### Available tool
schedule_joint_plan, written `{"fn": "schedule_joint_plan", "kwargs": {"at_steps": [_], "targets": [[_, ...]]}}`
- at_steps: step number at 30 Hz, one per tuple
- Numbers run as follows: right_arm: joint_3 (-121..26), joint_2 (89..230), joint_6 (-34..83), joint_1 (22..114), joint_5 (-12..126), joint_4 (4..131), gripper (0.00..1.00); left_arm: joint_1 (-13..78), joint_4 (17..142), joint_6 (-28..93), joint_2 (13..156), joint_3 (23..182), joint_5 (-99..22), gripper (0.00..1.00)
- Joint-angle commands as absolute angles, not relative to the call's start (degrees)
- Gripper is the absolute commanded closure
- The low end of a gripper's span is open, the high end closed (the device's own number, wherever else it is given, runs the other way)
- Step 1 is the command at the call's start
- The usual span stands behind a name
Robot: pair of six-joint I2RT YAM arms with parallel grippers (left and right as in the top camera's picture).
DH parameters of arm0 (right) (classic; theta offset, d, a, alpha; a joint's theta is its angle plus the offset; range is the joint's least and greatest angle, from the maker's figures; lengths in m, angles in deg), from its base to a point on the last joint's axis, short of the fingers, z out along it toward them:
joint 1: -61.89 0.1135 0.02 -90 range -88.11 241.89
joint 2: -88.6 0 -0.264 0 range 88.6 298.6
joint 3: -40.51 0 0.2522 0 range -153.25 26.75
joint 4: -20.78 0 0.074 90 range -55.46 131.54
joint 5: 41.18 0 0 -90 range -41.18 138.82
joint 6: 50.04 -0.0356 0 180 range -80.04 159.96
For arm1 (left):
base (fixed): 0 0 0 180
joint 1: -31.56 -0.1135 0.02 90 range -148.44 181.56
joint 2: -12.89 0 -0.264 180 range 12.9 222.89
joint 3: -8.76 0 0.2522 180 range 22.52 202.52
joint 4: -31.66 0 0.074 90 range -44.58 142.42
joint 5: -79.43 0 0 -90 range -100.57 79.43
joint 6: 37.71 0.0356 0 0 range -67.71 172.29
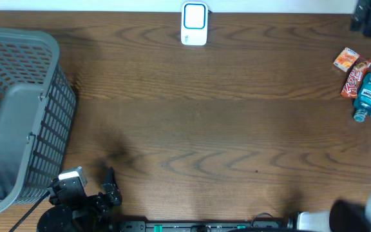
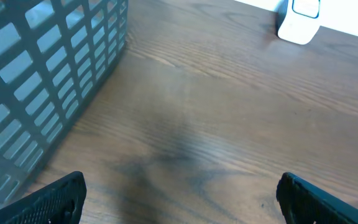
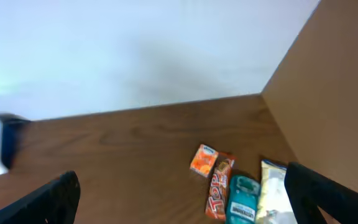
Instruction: Scan the item barcode
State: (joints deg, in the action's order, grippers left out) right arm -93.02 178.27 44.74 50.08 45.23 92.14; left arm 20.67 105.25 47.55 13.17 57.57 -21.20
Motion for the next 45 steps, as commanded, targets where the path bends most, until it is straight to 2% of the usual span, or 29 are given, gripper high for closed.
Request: {"fn": "schedule_joint_plan", "kwargs": {"at_steps": [1, 10, 21, 27, 33, 40, 45], "targets": [[-92.8, 171.1, 43.6, 50.3, 47.3, 95.3, 0.01, 20.4, 105.2, 47.2, 13.1, 57.5, -21.7, 0.02], [-92.8, 155.0, 43.6, 50.3, 47.3, 100.6, 0.01, 20.4, 105.2, 47.2, 13.1, 57.5, -21.7, 0.02], [-92.5, 142.9, 43.6, 50.3, 47.7, 112.2, 0.01, 20.4, 105.2, 47.2, 13.1, 57.5, -21.7, 0.02], [-83.7, 134.0, 43.6, 51.3, 49.6, 113.8, 0.01, 20.4, 105.2, 47.2, 13.1, 57.5, -21.7, 0.02], [-61.6, 120.2, 43.6, 55.1, 51.0, 102.6, 0.01, 20.4, 105.2, 47.2, 13.1, 57.5, -21.7, 0.02], [-32.7, 105.9, 43.5, 57.7, 53.5, 81.6, 0.01, 20.4, 105.2, 47.2, 13.1, 57.5, -21.7, 0.02], [-13.0, 98.6, 39.3, 58.3, 53.5, 64.4, 0.01, 20.4, 105.2, 47.2, 13.1, 57.5, -21.7, 0.02]]}}
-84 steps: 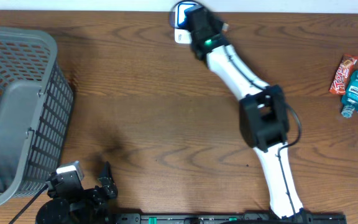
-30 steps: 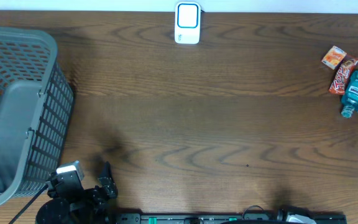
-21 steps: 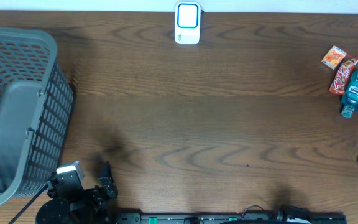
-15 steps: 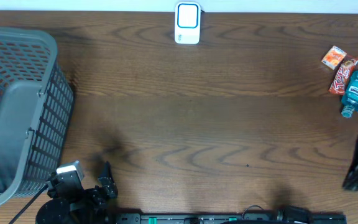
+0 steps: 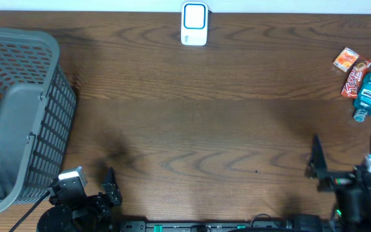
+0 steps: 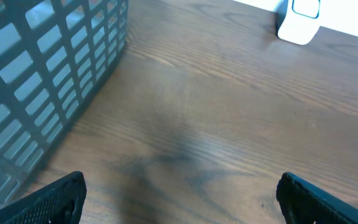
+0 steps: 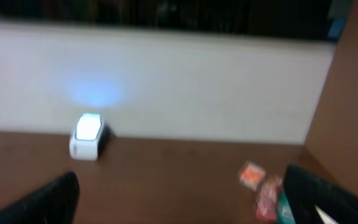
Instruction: Scan the item barcode
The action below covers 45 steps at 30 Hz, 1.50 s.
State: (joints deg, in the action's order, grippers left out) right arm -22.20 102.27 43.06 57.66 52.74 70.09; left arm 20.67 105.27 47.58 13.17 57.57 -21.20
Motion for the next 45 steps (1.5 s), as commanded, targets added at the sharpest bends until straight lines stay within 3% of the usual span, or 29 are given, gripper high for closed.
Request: {"fn": "schedule_joint_plan", "kwargs": {"at_steps": [1, 9, 17, 45], "targets": [[-9.7, 97.5, 38.1, 58.4, 53.5, 61.4, 0.01, 20.4, 105.2, 47.2, 13.1, 57.5, -21.7, 0.02], [9.3, 88.7, 35.1, 59.4, 53.5, 46.0, 0.01, 20.4, 105.2, 47.2, 13.1, 57.5, -21.7, 0.02], [19.2, 88.9, 33.6, 59.9, 53.4, 37.2, 0.01, 20.4, 105.2, 47.2, 13.1, 57.5, -21.7, 0.02], [26.4, 88.9, 33.6, 59.8, 51.8, 38.6, 0.01, 20.4, 105.2, 47.2, 13.1, 57.5, -21.7, 0.02]]}}
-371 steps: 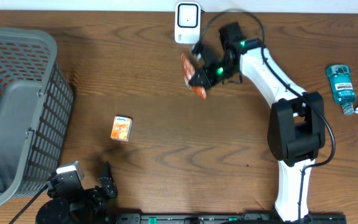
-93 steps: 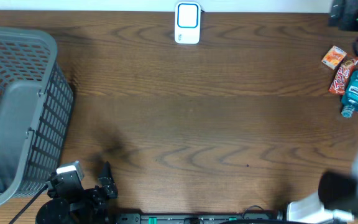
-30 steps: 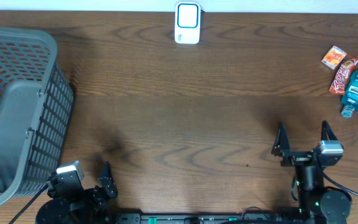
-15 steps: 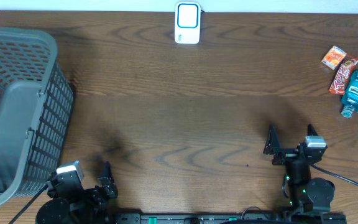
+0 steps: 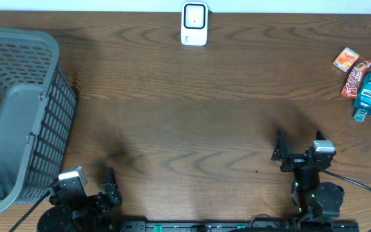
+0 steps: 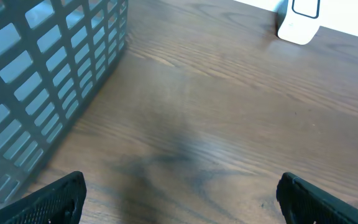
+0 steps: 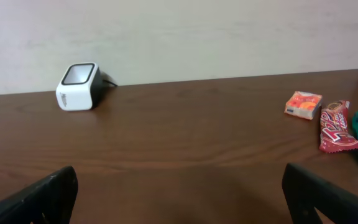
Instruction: Scan the item barcode
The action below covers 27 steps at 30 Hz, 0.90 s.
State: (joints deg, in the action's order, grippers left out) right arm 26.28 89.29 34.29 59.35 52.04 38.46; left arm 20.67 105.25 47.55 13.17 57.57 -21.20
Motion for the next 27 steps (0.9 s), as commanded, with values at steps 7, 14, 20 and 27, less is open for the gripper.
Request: {"fn": "schedule_joint_plan", "kwargs": {"at_steps": [7, 14, 20, 27], "targets": [[26.4, 88.9, 33.6, 59.8, 51.8, 38.6, 0.01, 20.4, 105.2, 47.2, 13.1, 57.5, -21.7, 0.02], [26.4, 88.9, 33.6, 59.8, 51.8, 38.6, 0.01, 20.4, 105.0, 47.7, 13.1, 57.4, -21.1, 0.02], [26.4, 88.9, 33.6, 59.8, 51.8, 38.6, 0.01, 21.3, 91.7, 46.6, 13.1, 53.9, -25.6, 0.02], [26.4, 88.9, 33.6, 59.8, 51.8, 38.6, 0.01, 28.6, 66.3, 46.9, 13.0, 39.3, -24.6, 0.02]]}}
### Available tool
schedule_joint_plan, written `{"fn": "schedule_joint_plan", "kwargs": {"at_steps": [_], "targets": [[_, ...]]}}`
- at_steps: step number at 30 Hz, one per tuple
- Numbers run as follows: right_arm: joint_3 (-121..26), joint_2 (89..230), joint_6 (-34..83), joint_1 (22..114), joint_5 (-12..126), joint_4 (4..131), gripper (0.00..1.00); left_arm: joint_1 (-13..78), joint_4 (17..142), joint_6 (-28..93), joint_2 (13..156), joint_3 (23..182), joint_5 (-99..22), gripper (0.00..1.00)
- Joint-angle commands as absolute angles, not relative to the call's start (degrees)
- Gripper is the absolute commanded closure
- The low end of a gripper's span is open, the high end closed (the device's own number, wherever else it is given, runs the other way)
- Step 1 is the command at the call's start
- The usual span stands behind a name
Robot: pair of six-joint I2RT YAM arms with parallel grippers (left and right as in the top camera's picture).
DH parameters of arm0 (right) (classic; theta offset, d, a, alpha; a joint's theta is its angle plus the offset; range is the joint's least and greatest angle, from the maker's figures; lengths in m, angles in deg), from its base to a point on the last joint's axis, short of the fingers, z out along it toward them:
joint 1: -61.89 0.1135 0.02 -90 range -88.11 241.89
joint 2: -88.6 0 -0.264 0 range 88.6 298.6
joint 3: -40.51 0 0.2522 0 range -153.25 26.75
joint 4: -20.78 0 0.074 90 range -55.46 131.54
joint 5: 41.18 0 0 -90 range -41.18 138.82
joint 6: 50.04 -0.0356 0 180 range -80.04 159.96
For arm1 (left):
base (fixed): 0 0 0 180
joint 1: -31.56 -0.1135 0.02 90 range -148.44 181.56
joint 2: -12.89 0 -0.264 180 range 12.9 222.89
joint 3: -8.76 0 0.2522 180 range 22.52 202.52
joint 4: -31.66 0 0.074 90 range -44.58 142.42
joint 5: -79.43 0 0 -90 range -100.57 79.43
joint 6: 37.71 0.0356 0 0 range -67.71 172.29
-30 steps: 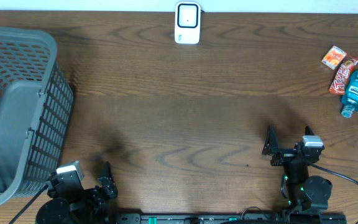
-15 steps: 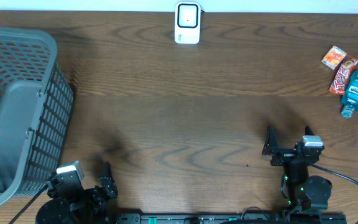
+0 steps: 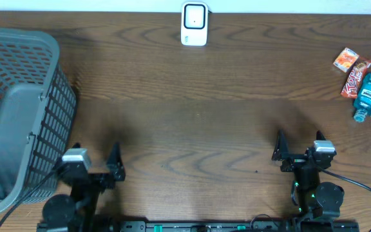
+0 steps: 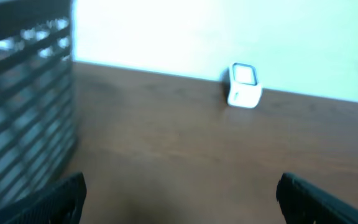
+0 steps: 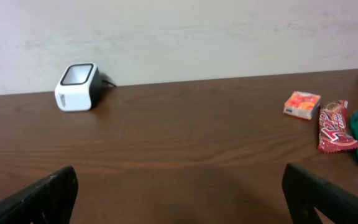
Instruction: Scan the item barcode
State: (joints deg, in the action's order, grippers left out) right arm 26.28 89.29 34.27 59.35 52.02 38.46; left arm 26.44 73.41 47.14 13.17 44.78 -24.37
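Observation:
A white barcode scanner [image 3: 194, 24] stands at the table's far edge, also seen as the scanner [image 4: 244, 85] and the scanner [image 5: 78, 86]. The items lie at the far right: an orange packet [image 3: 345, 59], a red candy bar [image 3: 355, 77] and a teal bottle. My left gripper [image 3: 94, 153] is near the front left, open and empty. The right gripper [image 3: 299, 147] is near the front right, open, with only bare table between its fingers. Both face the far edge.
A tall grey mesh basket [image 3: 18, 116] fills the left end of the table, close beside the left arm. A white packet lies by the teal bottle at the right edge. A pale wall runs behind the scanner.
My left gripper has moved from the front edge a little farther onto the table, and its view now looks level toward the scanner instead of down at the wood. The right arm is unchanged.
At first the right arm was almost out of the overhead view at the front right corner. Then it stood near the front right with its fingers spread, then farther left, facing the scanner. The left arm stayed still until its change just now. The items have not moved.

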Motion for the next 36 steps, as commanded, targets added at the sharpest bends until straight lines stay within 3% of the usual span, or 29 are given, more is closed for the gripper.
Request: {"fn": "schedule_joint_plan", "kwargs": {"at_steps": [1, 5, 14, 22, 29, 36], "targets": [[26.4, 88.9, 33.6, 59.8, 51.8, 38.6, 0.01, 28.9, 63.6, 47.3, 13.0, 37.6, -24.6, 0.02], [26.4, 89.0, 33.6, 59.8, 51.8, 38.6, 0.01, 29.0, 56.6, 47.3, 13.0, 31.7, -23.5, 0.02], [26.4, 89.0, 33.6, 59.8, 51.8, 38.6, 0.01, 29.0, 55.7, 47.3, 13.0, 27.5, -13.9, 0.02], [26.4, 89.0, 33.6, 59.8, 51.8, 38.6, 0.01, 29.1, 46.0, 47.3, 13.0, 22.7, -13.9, 0.02], [26.4, 89.0, 33.6, 59.8, 51.8, 38.6, 0.01, 30.5, 49.2, 55.4, 13.0, 22.8, -16.5, 0.02], [26.4, 89.0, 33.6, 59.8, 51.8, 38.6, 0.01, 30.7, 49.1, 55.0, 13.0, 22.8, -17.5, 0.02]]}}
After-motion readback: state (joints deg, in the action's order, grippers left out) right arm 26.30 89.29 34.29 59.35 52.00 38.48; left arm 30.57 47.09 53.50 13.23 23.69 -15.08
